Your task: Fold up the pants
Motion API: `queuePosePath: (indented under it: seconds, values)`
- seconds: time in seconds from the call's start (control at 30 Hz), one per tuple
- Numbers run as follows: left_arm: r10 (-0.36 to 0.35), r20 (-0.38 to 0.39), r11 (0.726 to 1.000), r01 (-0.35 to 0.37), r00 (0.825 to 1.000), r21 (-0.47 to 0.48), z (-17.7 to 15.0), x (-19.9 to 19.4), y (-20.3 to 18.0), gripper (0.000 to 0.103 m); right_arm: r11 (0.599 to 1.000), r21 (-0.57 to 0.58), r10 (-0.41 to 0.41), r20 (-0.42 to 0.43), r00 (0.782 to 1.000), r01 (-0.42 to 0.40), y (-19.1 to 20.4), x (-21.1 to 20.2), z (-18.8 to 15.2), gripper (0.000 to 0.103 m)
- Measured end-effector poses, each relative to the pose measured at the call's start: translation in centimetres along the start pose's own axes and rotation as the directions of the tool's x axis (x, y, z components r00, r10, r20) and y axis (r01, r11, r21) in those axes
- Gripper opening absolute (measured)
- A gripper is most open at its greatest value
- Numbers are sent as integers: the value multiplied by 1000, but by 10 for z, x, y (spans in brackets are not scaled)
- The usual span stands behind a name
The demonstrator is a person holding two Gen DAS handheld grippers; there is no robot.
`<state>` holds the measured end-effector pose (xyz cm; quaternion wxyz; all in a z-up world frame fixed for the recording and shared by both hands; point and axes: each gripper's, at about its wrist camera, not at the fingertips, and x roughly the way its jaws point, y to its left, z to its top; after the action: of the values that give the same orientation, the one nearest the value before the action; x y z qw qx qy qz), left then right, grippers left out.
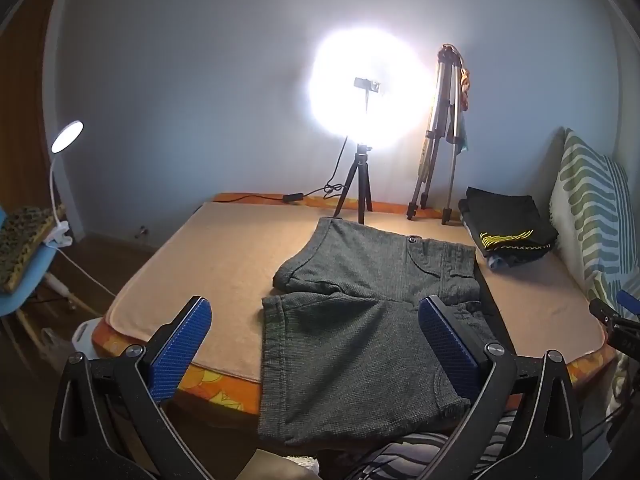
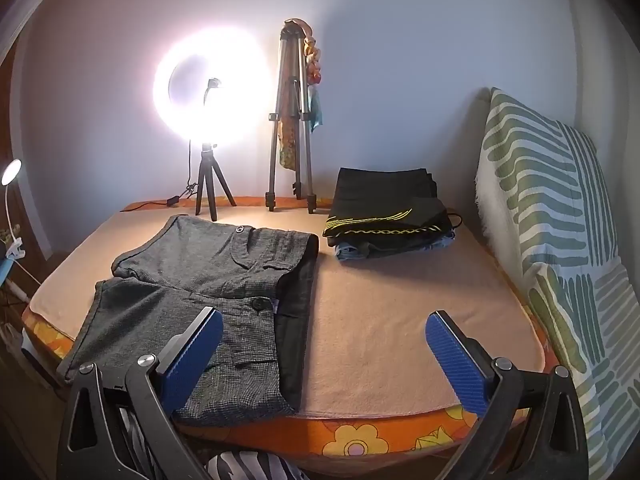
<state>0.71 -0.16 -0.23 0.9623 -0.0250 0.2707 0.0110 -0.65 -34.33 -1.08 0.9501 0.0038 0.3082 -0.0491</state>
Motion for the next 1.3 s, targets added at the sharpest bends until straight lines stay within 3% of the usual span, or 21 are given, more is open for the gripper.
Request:
queuePosePath:
  seconds: [1.3]
  values:
    - [-15, -24, 1000, 15, 1000, 1, -5, 13, -4, 103, 1000, 6, -24, -10, 1000, 24, 2, 6, 0, 102]
